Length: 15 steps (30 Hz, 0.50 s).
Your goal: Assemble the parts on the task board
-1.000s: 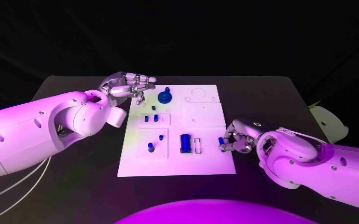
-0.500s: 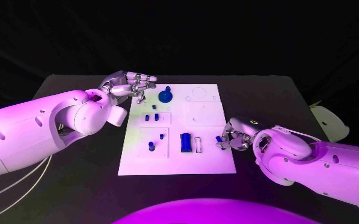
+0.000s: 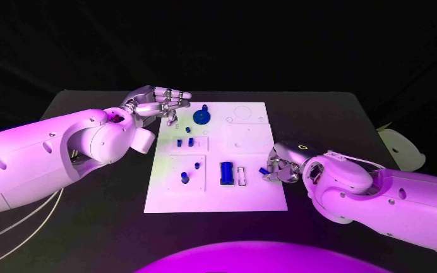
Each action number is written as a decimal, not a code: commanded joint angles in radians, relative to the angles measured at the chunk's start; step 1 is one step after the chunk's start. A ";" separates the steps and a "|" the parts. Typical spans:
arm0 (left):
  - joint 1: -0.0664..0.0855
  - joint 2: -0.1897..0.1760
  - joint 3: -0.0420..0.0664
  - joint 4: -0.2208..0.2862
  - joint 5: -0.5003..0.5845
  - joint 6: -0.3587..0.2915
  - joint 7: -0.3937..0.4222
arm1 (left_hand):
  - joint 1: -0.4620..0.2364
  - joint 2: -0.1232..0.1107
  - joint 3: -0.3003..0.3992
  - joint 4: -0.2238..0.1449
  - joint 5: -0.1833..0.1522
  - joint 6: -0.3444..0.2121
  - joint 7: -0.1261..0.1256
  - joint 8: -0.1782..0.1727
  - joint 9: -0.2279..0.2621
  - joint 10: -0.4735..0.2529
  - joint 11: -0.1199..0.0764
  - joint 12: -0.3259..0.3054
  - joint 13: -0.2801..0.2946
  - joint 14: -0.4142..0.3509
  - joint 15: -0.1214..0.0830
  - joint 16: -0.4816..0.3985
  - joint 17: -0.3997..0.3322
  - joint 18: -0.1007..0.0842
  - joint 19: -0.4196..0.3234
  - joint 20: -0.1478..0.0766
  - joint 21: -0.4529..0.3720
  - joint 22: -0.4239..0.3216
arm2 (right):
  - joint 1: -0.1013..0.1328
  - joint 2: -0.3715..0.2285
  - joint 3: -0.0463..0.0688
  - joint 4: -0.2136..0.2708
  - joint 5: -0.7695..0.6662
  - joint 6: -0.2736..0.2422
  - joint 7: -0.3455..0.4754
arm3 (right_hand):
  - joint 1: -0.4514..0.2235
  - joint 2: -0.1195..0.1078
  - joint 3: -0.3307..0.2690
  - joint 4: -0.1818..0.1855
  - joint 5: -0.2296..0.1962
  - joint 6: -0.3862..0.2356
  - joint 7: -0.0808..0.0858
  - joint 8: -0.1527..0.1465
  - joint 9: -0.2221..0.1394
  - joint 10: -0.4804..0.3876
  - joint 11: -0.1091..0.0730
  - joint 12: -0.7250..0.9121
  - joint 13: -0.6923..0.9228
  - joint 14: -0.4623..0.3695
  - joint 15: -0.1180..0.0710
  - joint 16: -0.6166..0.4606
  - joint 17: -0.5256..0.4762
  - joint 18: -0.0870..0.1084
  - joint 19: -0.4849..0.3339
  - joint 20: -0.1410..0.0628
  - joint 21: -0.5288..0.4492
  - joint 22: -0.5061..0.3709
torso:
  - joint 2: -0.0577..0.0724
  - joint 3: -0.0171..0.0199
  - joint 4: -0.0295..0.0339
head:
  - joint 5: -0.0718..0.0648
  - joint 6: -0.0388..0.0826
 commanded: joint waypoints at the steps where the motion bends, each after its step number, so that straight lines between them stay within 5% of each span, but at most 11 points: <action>1: 0.000 0.000 0.001 0.004 0.005 0.017 0.003 | -0.002 0.008 -0.002 -0.003 0.001 -0.001 0.004 0.007 -0.002 -0.005 -0.001 0.003 0.001 -0.007 -0.001 -0.006 -0.002 0.018 0.000 0.003 -0.004 -0.001 | -0.015 -0.001 -0.013 -0.008 -0.037 0.071 -0.042 | 0.080 0.063 0.038 0.005 0.033 0.004 -0.006 0.003 -0.052 0.007 -0.013 -0.003 0.026 0.086 -0.006 0.004 0.170 -0.016 0.039 -0.003 0.006 0.214 | 0.000 0.0005 -0.0009 | 0.001 0.003; 15: 0.000 0.000 0.001 0.004 0.004 0.017 0.003 | -0.002 0.008 -0.002 -0.003 0.001 -0.001 0.004 0.007 -0.002 -0.005 -0.001 0.003 0.001 -0.007 -0.001 -0.006 -0.002 0.018 0.000 0.003 -0.004 -0.001 | 0.000 -0.021 -0.009 0.061 0.105 -0.131 -0.022 | 0.018 0.000 0.186 0.056 0.129 0.001 -0.006 0.008 -0.032 0.013 -0.012 -0.005 0.028 0.088 -0.007 0.007 0.175 -0.017 0.043 -0.004 0.016 0.216 | -0.001 0.0002 0.0010 | 0.000 0.009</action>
